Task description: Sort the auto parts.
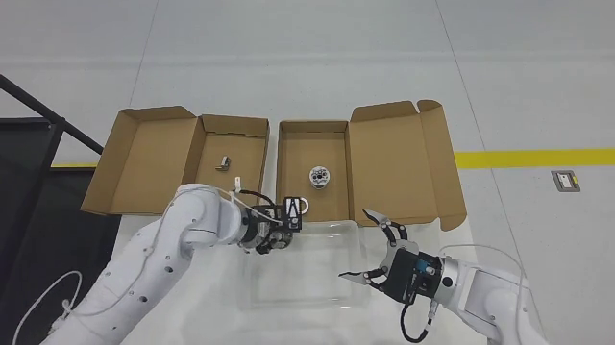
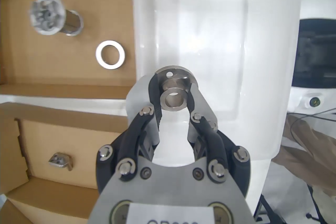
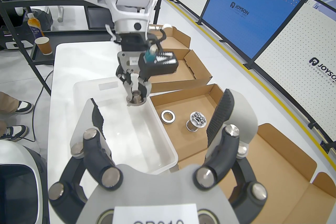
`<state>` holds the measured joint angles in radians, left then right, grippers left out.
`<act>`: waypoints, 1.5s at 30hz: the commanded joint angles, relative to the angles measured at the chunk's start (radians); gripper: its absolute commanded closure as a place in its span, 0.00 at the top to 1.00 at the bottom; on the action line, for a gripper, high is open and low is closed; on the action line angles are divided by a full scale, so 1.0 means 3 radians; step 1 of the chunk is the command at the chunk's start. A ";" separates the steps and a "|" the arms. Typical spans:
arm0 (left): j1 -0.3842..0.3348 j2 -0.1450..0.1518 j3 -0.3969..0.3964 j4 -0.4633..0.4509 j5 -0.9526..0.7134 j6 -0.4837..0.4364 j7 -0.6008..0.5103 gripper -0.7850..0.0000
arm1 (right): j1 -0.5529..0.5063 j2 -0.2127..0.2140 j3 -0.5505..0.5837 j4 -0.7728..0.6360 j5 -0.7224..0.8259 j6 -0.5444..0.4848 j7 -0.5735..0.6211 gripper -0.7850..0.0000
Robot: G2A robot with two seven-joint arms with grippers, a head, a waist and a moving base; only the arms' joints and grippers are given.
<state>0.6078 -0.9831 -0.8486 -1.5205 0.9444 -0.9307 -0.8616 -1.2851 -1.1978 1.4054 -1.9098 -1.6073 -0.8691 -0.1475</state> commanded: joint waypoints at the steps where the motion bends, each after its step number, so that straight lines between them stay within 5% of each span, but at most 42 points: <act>1: 0.0072 0.0053 -0.0199 -0.0067 -0.0058 0.0042 0.0060 0.00 | 0.0000 0.0000 0.0000 0.0000 0.0000 0.0000 0.0000 1.00; 5: 0.0172 0.0115 -0.0452 -0.0129 -0.0120 0.0162 0.0185 0.00 | 0.0000 0.0000 0.0000 0.0000 0.0000 0.0000 0.0000 1.00; 16: 0.0181 0.0115 -0.0449 -0.0128 -0.0107 0.0181 0.0190 0.00 | 0.0000 0.0000 0.0000 0.0000 0.0000 0.0000 0.0000 1.00; 25: 0.0006 0.0047 -0.0449 0.0398 0.0392 0.1101 0.0476 0.00 | 0.0000 0.0000 0.0000 0.0000 0.0000 0.0000 0.0000 1.00; 35: -0.0406 -0.0218 0.0003 0.1455 0.0793 0.1725 0.0808 0.00 | 0.0000 0.0000 0.0000 0.0000 0.0000 0.0000 0.0000 1.00; 45: -0.0721 -0.0554 0.0387 0.2273 0.0887 0.1948 0.1004 0.00 | 0.0000 0.0000 0.0000 0.0000 0.0000 0.0000 0.0000 1.00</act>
<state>0.3954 -1.1422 -0.7402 -0.8546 1.2035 -0.3544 -0.5675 -1.2851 -1.1978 1.4054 -1.9098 -1.6073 -0.8691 -0.1475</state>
